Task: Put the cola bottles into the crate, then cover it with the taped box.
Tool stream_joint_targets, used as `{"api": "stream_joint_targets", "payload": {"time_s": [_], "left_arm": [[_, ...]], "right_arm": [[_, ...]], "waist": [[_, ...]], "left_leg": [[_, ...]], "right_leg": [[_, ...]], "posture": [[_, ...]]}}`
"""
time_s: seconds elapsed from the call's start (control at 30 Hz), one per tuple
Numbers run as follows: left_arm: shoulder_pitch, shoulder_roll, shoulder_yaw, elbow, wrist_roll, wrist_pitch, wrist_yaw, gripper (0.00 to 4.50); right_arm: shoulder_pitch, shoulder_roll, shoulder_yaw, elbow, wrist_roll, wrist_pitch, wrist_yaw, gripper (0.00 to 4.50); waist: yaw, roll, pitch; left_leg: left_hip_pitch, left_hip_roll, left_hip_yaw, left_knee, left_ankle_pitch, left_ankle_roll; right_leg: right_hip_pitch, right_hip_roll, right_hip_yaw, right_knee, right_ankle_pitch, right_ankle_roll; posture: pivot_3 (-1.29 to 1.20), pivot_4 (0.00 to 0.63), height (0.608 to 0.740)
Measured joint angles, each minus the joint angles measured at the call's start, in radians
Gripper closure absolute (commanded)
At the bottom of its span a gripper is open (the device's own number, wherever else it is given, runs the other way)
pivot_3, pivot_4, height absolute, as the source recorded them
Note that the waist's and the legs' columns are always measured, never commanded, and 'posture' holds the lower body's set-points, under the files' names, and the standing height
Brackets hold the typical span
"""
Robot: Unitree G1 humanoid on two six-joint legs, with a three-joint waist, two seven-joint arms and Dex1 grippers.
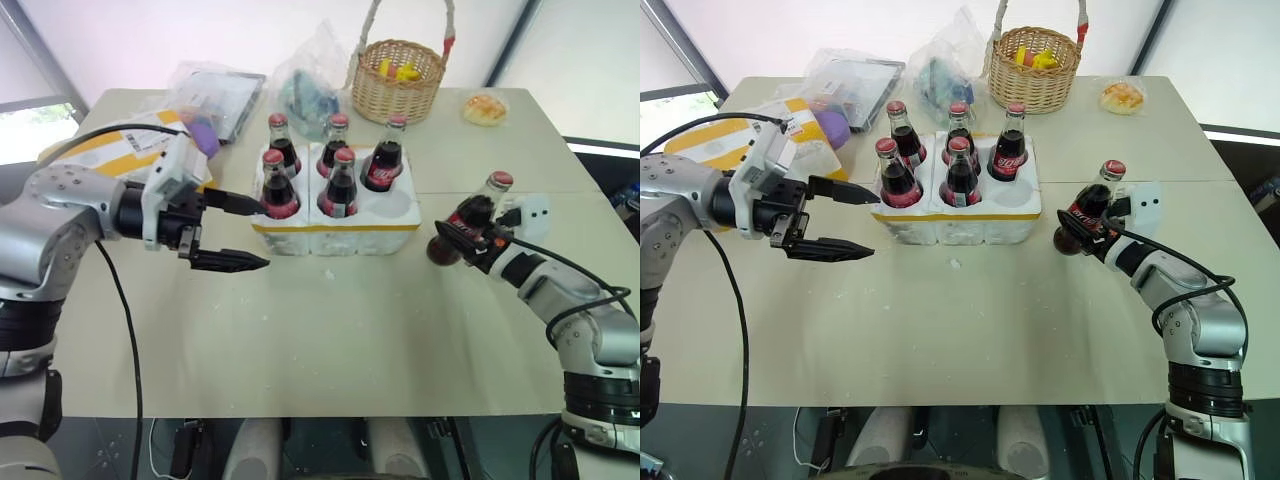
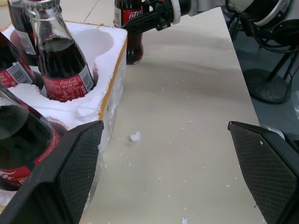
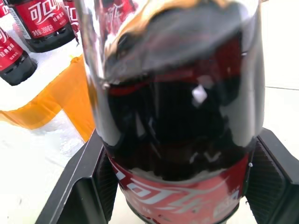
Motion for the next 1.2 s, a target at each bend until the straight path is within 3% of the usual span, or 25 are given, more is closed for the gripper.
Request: {"api": "stream_joint_targets", "payload": {"time_s": [0.1,0.3,0.5,0.77,1.2], "left_arm": [[0.009,0.001,0.018,-0.012,-0.009,0.008,0.007,0.00],[0.022,0.002,0.026,-0.033,-0.018,0.017,0.023,0.00],[0.037,0.002,0.028,-0.037,-0.020,0.017,0.042,0.00],[0.069,0.008,0.065,-0.067,-0.039,0.021,0.068,0.00],[0.078,0.015,0.070,-0.069,-0.041,0.022,0.084,0.00]], "right_arm": [[-0.035,-0.029,-0.001,0.007,0.013,0.011,0.036,1.68],[-0.290,-0.111,-0.036,0.024,0.084,0.031,0.091,1.68],[-0.467,-0.105,0.001,0.025,0.157,0.079,0.138,1.68],[-0.435,-0.052,0.193,0.049,0.067,0.066,0.193,1.68],[-0.390,-0.037,0.306,0.159,-0.101,-0.043,0.273,1.68]], "waist": [[0.000,0.004,0.002],[-0.004,0.005,0.003],[0.002,0.005,0.003],[0.003,0.005,0.003],[-0.001,0.005,0.003]], "left_leg": [[0.000,0.000,0.000,0.000,0.000,0.000],[0.000,0.000,0.001,-0.001,0.000,0.000],[-0.001,0.000,0.001,-0.001,0.000,0.000],[-0.001,0.000,0.001,-0.001,0.000,0.000],[-0.001,0.000,0.001,-0.001,0.000,0.000]], "right_leg": [[0.000,0.000,0.000,0.000,0.000,0.000],[-0.002,0.000,0.001,0.001,0.000,0.000],[-0.002,0.000,0.001,0.000,0.000,0.000],[-0.002,0.000,0.001,0.000,0.000,0.000],[-0.002,0.000,0.001,0.001,0.000,0.000]], "posture": [[0.00,0.150,0.737],[0.00,0.150,0.737],[0.00,0.150,0.737],[0.00,0.150,0.737],[0.00,0.150,0.737]]}}
